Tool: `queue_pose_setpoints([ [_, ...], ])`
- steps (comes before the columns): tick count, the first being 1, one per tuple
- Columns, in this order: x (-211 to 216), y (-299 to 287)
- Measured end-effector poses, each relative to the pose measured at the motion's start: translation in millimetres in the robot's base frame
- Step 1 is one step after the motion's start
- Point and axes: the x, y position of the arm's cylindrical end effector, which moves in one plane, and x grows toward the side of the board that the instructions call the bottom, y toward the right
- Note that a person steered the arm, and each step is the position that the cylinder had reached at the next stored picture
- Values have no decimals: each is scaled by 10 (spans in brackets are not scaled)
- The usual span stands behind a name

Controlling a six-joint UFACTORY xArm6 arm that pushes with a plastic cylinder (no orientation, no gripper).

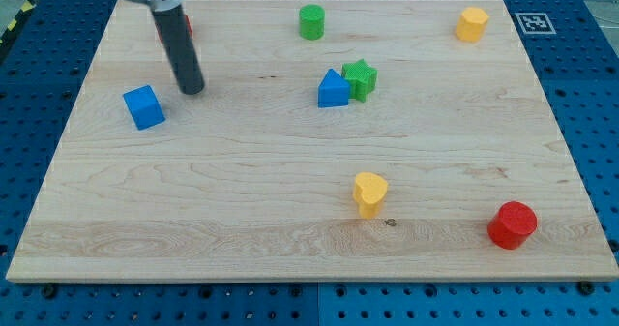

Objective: Put the blue cube in between the yellow hexagon and red circle

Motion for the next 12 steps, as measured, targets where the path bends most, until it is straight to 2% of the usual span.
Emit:
queue_pose_setpoints([
  [2, -12, -65],
  [4, -11, -940],
  [6, 50, -1244],
  [7, 400, -1159],
  [9, 566, 128],
  [12, 566, 1889],
])
